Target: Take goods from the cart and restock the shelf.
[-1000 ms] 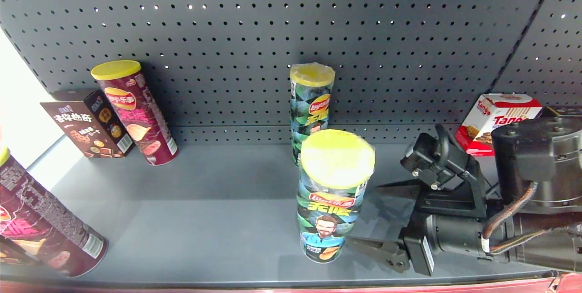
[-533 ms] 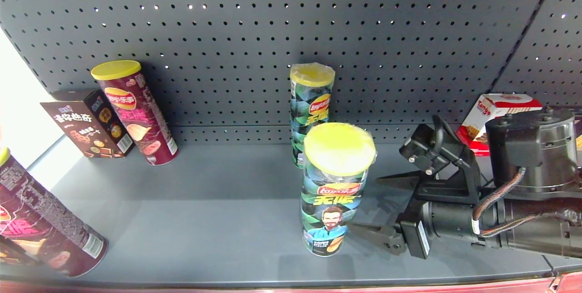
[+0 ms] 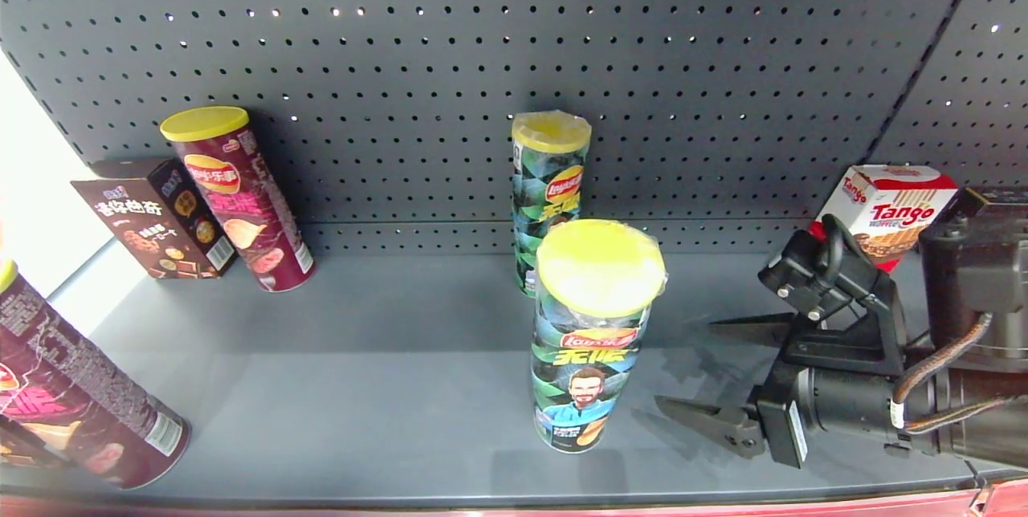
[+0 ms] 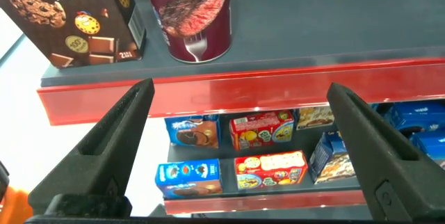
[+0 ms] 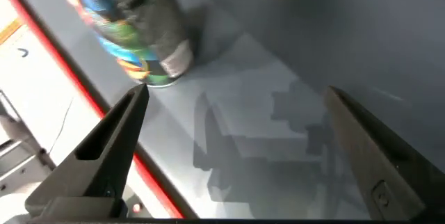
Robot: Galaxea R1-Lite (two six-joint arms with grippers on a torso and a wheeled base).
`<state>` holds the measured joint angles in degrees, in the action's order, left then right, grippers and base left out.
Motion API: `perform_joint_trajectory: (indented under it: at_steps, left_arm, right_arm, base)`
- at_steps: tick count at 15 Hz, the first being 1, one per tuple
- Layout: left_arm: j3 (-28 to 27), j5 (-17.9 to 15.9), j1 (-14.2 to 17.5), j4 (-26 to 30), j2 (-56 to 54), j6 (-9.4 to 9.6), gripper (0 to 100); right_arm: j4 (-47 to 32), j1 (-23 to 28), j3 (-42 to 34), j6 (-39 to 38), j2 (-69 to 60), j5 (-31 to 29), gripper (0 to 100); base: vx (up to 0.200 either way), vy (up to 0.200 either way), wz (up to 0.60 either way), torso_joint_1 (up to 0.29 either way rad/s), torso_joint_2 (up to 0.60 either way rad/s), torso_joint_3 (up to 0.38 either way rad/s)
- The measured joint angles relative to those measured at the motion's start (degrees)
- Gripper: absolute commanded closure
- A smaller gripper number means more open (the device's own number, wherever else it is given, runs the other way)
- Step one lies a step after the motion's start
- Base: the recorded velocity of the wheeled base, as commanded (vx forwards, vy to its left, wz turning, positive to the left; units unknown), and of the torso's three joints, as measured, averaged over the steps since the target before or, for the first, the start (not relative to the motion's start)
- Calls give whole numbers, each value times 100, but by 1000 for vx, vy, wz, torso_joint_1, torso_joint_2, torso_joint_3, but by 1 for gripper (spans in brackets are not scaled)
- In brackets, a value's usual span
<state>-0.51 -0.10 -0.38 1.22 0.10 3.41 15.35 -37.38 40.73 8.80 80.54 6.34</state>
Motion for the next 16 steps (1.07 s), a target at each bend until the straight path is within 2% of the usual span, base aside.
perform_joint_trajectory:
  at_steps: [7,16]
  left_arm:
    - [7,0,11,-2,0,-9,0]
    - [-1,0,9,1,0,-27,0]
  right_arm:
    - [2,61,408,4,283,-134,0]
    - [2,-178,541,6,549,-137,0]
  base:
    - [0,0,0,0,0,0]
    - [0,0,0,0,0,0]
